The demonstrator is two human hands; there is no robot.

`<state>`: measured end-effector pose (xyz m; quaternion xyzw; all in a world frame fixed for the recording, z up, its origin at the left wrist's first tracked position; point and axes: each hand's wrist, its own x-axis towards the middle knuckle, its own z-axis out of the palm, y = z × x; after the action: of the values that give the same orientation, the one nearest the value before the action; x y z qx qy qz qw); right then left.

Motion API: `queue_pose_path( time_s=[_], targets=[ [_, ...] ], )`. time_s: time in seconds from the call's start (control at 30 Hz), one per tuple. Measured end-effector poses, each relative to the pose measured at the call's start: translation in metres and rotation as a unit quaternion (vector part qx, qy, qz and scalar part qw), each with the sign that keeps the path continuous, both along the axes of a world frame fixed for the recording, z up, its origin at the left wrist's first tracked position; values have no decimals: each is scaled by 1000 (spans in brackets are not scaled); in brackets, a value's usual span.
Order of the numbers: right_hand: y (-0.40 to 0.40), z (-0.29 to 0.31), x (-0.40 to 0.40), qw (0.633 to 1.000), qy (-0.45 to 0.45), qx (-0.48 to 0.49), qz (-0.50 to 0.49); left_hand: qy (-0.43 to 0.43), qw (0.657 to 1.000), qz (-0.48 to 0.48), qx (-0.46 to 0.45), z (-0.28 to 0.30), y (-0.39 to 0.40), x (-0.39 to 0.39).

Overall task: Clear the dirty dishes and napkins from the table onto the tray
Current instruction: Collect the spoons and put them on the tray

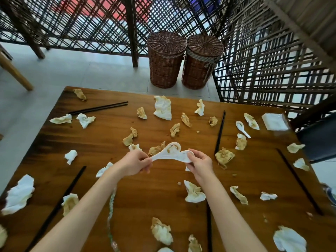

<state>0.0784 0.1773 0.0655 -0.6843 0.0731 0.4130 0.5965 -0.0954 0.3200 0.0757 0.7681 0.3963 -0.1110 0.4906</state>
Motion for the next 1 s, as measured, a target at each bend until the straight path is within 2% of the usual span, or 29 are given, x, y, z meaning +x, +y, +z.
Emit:
queue_pose_path(
  time_s=[0.17,0.43,0.77,1.0],
  targets=[
    [-12,7,-14,998,5,56,2,12,998,-59,10,14,-9,-3],
    [-30,6,-34,997,-5,72,14,32,991,-125,40,24,-19,-6],
    [-62,3,-46,999,-22,43,1,68,975,-206,54,25,-39,4],
    [-81,3,-30,999,-33,28,-24,56,977,-203,47,22,-61,27]
  ],
)
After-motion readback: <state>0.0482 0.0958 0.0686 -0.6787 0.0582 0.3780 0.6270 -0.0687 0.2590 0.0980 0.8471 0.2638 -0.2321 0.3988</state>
